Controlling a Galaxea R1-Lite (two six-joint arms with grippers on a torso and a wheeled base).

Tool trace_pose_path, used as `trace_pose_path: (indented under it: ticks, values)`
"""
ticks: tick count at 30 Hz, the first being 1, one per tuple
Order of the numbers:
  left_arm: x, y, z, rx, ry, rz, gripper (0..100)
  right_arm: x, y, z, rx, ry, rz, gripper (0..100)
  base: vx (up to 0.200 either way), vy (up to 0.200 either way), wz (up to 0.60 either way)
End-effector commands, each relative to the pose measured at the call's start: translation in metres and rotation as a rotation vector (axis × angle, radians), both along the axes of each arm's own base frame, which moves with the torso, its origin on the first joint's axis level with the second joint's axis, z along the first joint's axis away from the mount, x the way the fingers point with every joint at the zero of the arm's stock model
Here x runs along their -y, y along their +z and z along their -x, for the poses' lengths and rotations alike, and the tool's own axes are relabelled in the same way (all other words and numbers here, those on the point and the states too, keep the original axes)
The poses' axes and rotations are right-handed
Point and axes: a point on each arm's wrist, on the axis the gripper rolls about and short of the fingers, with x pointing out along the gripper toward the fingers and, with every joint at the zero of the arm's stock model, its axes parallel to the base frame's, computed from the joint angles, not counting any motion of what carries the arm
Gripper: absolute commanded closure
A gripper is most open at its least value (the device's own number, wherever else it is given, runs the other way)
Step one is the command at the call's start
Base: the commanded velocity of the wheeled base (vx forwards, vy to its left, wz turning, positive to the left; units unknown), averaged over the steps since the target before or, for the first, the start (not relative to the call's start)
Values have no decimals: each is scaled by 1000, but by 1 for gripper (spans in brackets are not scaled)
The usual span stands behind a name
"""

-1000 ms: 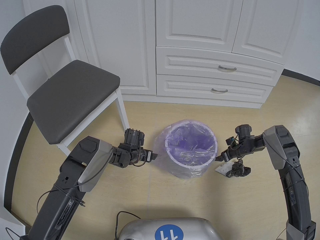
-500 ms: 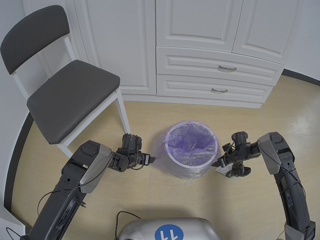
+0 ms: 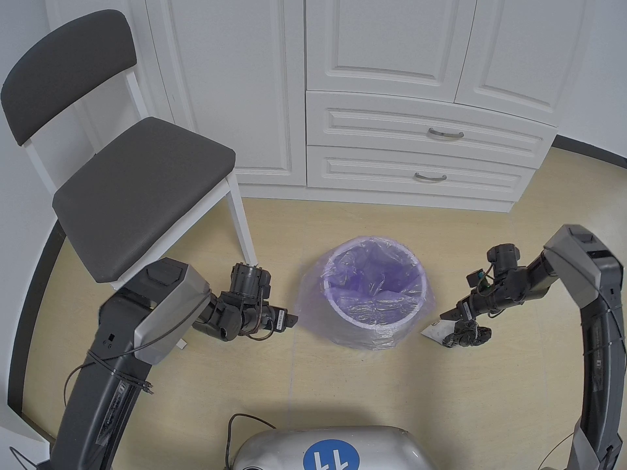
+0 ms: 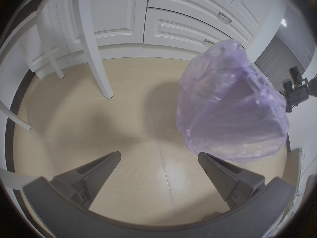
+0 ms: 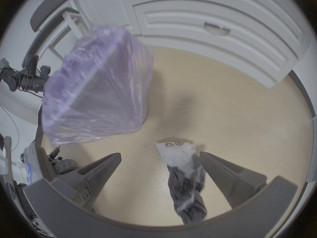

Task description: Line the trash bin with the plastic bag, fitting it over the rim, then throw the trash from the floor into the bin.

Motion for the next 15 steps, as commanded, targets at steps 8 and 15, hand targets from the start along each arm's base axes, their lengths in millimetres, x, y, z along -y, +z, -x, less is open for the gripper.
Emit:
trace_pose_path:
  ticks: [8,15]
  values:
    - [-34,111,89,114,1,39,0,0,165,115,295,-23,12,0,0,0,0]
    - [-47,125,117,187,4,64,0,-65,173,115,323,153,-20,0,0,0,0]
